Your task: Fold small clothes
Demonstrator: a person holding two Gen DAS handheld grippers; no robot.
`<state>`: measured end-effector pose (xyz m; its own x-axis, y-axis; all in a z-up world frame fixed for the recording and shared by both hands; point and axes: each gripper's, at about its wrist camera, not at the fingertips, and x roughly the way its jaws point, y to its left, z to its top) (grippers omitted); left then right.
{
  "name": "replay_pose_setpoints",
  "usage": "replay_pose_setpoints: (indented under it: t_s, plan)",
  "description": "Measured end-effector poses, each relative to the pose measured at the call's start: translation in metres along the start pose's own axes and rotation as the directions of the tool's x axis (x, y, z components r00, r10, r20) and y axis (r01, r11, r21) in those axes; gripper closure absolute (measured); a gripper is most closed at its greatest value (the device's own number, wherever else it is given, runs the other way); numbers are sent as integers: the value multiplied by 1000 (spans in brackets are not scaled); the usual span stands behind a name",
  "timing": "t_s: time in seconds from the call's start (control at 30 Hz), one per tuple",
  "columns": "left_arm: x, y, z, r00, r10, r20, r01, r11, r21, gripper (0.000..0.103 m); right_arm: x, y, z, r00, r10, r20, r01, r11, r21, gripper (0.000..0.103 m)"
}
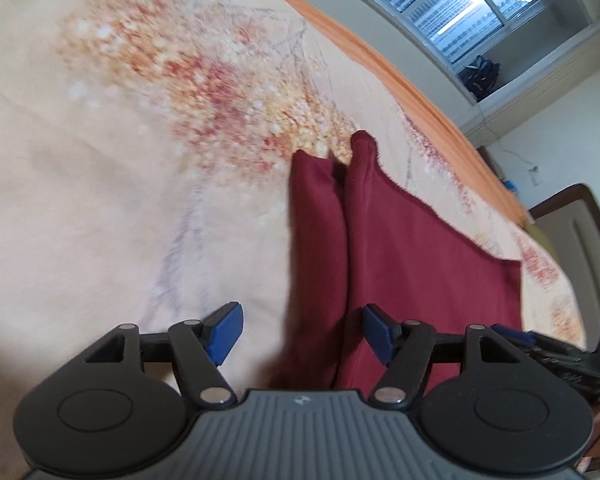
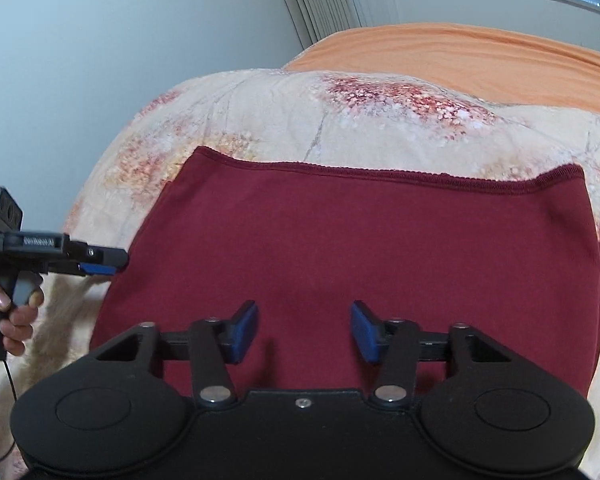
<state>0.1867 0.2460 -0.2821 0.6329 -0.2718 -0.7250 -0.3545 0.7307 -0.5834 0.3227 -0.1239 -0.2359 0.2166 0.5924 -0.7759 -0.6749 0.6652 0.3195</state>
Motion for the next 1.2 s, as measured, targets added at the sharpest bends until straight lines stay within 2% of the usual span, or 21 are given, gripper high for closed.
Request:
replay_pose_setpoints:
  t_s: [0.03, 0.07, 0.13, 0.23, 0.33, 0.43, 0.53, 0.6, 0.63, 0.7, 0.77, 0.87, 1.0, 1.07, 1.13, 1.2]
  plan:
    - [4, 2, 2, 1000, -23, -4, 23, 1000, -17, 32, 3, 0, 1, 1000, -18, -7, 18, 1000, -8, 65]
    - [8, 5, 4, 999, -51, -5, 51, 998, -36, 32, 6, -1, 1, 999, -31, -14, 31, 999, -14, 78]
    - [13, 8, 7, 995, -102, 4, 102, 992, -72, 32, 11, -3, 2, 998, -53, -28, 52, 998, -28, 87]
    - [19, 6, 10, 992, -126, 14, 127, 989, -82, 32, 17, -3, 4, 998, -58, -31, 57, 998, -39, 87]
    - [23, -3, 10, 991, -131, 3, 131, 990, -49, 32, 22, -1, 7, 998, -51, -29, 49, 998, -45, 87]
    - [25, -14, 7, 994, -106, -25, 107, 994, 24, 32, 28, 4, 11, 999, -36, -25, 34, 997, -62, 87]
    - [36, -24, -1, 996, -34, -85, 45, 991, 126, 33, 34, 10, 12, 999, -17, -29, 14, 996, -92, 87]
    - [42, -28, -4, 996, -1, -92, 16, 987, 162, 35, 43, 13, 13, 998, -28, -51, 22, 993, -116, 87]
    - [45, -29, -2, 996, 0, -89, 14, 988, 154, 39, 48, 14, 12, 997, -39, -68, 30, 992, -125, 87]
    - [46, -26, 2, 997, 0, -78, 9, 993, 116, 70, 58, 13, 11, 994, -52, -98, 39, 991, -127, 87]
    - [46, -25, 4, 997, -5, -71, 12, 995, 95, 76, 66, 10, 10, 992, -52, -114, 39, 993, -112, 87]
    - [37, -40, 3, 999, 9, -42, -3, 992, 130, 82, 67, -1, 10, 994, -9, -109, 6, 1000, -27, 84]
    - [10, -86, 3, 1000, 21, 20, -25, 976, 215, 83, 37, -30, 10, 997, 76, -18, -71, 979, 189, 78]
    - [6, -121, 2, 999, 26, 47, -38, 958, 284, 83, 13, -53, 6, 992, 117, 48, -126, 938, 322, 72]
    - [11, -161, -4, 997, 25, 67, -47, 933, 356, 83, -9, -77, -2, 979, 167, 116, -202, 867, 456, 70]
    - [25, -202, -16, 997, 22, 78, -54, 899, 435, 83, -34, -99, -9, 964, 183, 195, -261, 803, 536, 68]
